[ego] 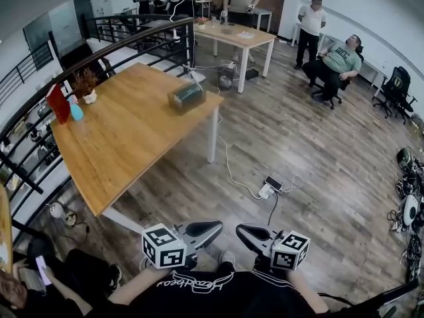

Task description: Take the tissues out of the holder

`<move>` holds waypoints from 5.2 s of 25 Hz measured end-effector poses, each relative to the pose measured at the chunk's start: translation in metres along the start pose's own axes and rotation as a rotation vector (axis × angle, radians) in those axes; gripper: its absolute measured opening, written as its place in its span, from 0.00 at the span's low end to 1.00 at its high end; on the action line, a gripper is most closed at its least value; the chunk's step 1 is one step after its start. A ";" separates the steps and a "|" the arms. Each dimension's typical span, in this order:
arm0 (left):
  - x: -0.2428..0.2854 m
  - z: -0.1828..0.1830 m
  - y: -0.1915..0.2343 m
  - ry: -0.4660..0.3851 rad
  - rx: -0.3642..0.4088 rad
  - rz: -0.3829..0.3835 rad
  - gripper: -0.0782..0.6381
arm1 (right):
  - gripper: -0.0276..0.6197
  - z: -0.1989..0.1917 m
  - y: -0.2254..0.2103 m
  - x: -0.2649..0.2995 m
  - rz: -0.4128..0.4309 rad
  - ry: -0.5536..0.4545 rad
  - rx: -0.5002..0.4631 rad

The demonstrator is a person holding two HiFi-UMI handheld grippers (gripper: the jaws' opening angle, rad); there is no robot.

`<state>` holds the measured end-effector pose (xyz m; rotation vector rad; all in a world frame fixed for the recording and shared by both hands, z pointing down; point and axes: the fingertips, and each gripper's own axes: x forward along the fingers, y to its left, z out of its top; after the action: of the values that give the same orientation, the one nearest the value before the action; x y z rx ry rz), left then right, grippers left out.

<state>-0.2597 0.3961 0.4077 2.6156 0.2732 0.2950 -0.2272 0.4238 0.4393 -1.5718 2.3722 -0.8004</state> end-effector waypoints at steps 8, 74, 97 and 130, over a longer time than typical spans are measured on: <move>0.081 0.049 0.061 0.003 0.000 0.017 0.13 | 0.07 0.069 -0.097 0.006 0.047 -0.054 0.085; 0.180 0.349 0.572 -0.103 -0.035 0.199 0.13 | 0.07 0.357 -0.448 0.400 0.267 0.105 0.030; 0.158 0.387 0.675 -0.177 0.014 0.375 0.13 | 0.07 0.377 -0.509 0.517 0.469 0.290 0.053; 0.201 0.353 0.885 0.484 0.206 0.674 0.60 | 0.07 0.397 -0.654 0.577 0.487 0.371 0.168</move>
<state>0.1456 -0.4742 0.5722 2.7221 -0.4634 1.1850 0.2213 -0.4177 0.5320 -0.7766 2.6805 -1.2071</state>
